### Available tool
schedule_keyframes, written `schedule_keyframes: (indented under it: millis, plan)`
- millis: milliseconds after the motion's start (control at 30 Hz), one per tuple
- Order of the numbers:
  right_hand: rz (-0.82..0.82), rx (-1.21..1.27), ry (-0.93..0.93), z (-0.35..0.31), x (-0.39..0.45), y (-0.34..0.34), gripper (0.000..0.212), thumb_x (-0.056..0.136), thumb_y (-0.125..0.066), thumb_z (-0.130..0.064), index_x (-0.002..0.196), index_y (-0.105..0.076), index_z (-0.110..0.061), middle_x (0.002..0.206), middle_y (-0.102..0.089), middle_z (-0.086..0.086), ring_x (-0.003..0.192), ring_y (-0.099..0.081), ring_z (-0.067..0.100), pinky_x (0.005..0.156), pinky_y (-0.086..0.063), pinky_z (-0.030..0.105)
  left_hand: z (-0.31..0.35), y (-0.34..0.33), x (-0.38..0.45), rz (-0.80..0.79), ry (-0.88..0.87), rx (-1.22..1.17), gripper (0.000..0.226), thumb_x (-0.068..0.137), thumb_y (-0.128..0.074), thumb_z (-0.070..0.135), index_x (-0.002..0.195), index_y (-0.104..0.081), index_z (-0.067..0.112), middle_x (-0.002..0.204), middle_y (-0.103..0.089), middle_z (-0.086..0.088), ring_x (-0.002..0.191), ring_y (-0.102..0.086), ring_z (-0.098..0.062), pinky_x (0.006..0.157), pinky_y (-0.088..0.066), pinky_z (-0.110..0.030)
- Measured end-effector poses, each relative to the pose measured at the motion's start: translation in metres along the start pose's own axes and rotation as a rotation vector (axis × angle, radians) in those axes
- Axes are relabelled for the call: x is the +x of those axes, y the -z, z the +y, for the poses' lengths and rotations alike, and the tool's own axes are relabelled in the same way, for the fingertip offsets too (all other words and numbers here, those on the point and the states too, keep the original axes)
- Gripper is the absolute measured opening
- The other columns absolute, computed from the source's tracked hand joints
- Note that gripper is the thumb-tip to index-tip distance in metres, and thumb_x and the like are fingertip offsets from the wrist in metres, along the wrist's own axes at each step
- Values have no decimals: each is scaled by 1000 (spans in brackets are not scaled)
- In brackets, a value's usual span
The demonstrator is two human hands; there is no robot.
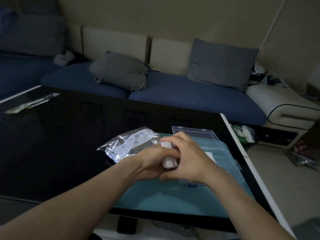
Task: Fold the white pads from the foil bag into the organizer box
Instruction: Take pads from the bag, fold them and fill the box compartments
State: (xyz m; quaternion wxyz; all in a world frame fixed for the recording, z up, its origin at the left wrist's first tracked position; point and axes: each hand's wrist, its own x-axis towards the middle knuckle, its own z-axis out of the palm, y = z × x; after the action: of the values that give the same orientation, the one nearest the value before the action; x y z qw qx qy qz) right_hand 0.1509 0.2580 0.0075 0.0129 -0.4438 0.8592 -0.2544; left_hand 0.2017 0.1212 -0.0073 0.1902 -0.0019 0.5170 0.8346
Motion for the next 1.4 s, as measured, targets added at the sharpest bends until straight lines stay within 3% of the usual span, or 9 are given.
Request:
schedule_keyframes:
  millis: [100,267,367,500,600,833,1000,1267,1400]
  plan:
    - [8,-21,-18,1,0,-1,86,50,-94,-50,127,-57,-40,112,-42,-16,106,-46,5,98,-45,35,1,-1,2,3,-13,-21,42,74,-59,-1,116,-55,5,104,-53,-20,88,-60,-24,70,-52,-31]
    - [36,54,32,5,0,-1,79,55,-89,-45,127,-58,-34,122,-50,-18,109,-54,3,93,-49,26,-1,-3,10,151,-43,11,26,84,-55,-7,107,-57,5,88,-55,-15,78,-56,-23,64,-46,-29]
    - [107,19,0,11,0,1,64,61,-81,-33,121,-59,-29,114,-57,-15,102,-58,8,88,-50,33,-3,-2,14,69,-55,89,37,78,-60,-5,114,-59,4,99,-56,-18,95,-55,-29,75,-49,-33]
    - [50,8,-16,14,-5,-1,80,69,-78,-13,142,-48,-25,133,-55,-9,106,-53,2,89,-35,5,-9,-7,21,193,-65,165,25,69,-59,-7,91,-61,5,76,-59,-14,76,-59,-24,63,-46,-29]
    - [43,15,22,15,-7,-4,86,70,-71,-3,149,-41,-22,147,-47,-7,131,-44,7,106,-29,8,-12,-6,28,272,-77,127,33,59,-57,-6,91,-61,3,76,-58,-16,78,-59,-28,64,-44,-32]
    - [57,73,-97,34,-17,11,97,63,-93,-30,147,-45,-26,135,-56,-7,119,-56,10,100,-46,22,-13,-12,32,153,-43,126,17,84,-74,13,98,-66,6,90,-70,-13,77,-67,-20,60,-53,-27]
    - [96,216,-122,40,-28,26,78,58,-97,-33,128,-64,-29,115,-64,-17,98,-62,-5,81,-50,13,-10,-7,29,-10,40,85,44,91,-61,31,120,-59,-2,110,-68,-18,98,-67,-33,78,-60,-43]
    - [142,119,14,43,-25,15,76,61,-94,-31,129,-64,-21,124,-57,-12,110,-57,1,92,-42,10,-14,-20,35,38,19,-11,27,78,-72,15,103,-63,8,99,-61,-16,88,-63,-21,68,-58,-33]
    - [163,24,-5,44,-22,10,73,63,-90,-37,130,-63,-24,126,-54,-14,114,-56,7,95,-50,29,-18,-20,41,77,30,25,19,91,-59,5,110,-61,6,102,-61,-18,97,-60,-28,70,-59,-38]
